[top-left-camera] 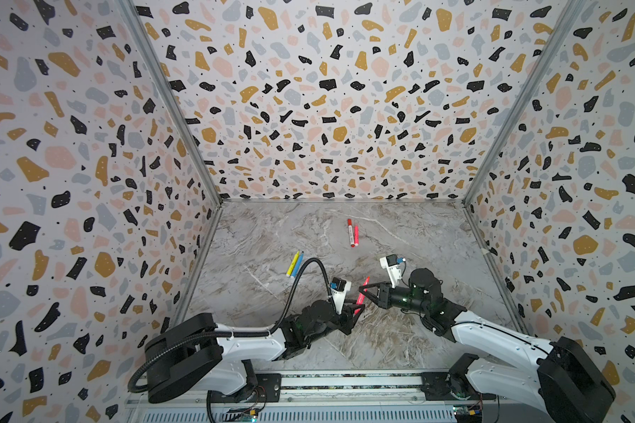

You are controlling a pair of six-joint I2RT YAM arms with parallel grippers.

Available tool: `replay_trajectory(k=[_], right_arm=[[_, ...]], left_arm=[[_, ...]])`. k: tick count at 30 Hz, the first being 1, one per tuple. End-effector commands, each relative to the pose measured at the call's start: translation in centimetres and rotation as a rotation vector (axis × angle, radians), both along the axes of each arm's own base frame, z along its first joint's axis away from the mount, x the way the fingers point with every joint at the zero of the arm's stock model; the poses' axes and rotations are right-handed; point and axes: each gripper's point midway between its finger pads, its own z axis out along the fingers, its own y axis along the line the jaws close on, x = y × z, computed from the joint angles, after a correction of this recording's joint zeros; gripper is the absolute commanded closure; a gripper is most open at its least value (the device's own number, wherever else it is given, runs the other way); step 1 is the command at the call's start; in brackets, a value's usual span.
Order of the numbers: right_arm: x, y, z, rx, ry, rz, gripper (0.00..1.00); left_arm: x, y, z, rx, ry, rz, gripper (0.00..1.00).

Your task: Insert the pens into the pen caps

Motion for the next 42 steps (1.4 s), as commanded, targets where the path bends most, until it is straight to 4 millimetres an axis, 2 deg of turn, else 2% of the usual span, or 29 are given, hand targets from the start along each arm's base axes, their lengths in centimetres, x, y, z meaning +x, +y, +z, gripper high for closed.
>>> replay_trajectory(k=[1,3,6,8,10,13,21,25,28,32,34,37,42], right_arm=[[-0.3,0.0,-0.5,-0.010,-0.005,0.002,0.88],[-0.4,0.1,-0.6,-0.008,-0.002,0.008,0.88],[-0.5,0.3,-0.6,-0.007,-0.002,0.015,0.88],[-0.6,0.3,-0.7,-0.008,-0.003,0.016,0.88],[-0.6,0.4,-0.8,-0.010,0.000,0.016,0.88],[-0.6,0.4,-1.0,-0.012,0.003,0.017,0.88],[-0.8,0.4,-1.3,-0.018,0.010,0.021,0.88],[-0.8,0.4,-1.1,-0.014,0.006,0.021,0.88],[-0.8,0.5,-1.0,-0.013,0.004,0.021,0.88],[-0.7,0.6,-0.7,-0.010,0.000,0.023,0.88],[-0.7,0.5,-0.8,-0.011,-0.001,0.022,0.88],[-0.6,0.5,-0.6,-0.012,-0.009,0.018,0.88],[-0.5,0.5,-0.4,-0.014,-0.016,0.017,0.88]], left_arm=[[0.3,-0.7,2.3,-0.055,-0.038,0.002,0.73],[0.3,-0.7,2.4,-0.056,-0.039,0.004,0.76],[0.3,-0.7,2.4,-0.055,-0.043,0.006,0.90],[0.4,-0.6,2.5,-0.054,-0.044,0.010,0.92],[0.5,-0.5,2.4,-0.050,-0.042,0.018,0.86],[0.6,-0.6,2.4,-0.042,-0.039,0.023,0.70],[0.8,-0.6,2.5,-0.037,-0.045,0.028,0.67],[0.8,-0.7,2.5,-0.030,-0.048,0.023,0.77],[0.6,-1.0,2.4,-0.028,-0.050,0.006,0.90],[0.5,-1.2,2.0,-0.023,-0.044,-0.006,0.97],[0.5,-1.2,1.8,-0.021,-0.037,-0.003,0.93],[0.5,-1.3,1.6,-0.014,-0.031,-0.006,0.72],[0.4,-1.3,0.9,-0.008,-0.017,-0.009,0.70]])
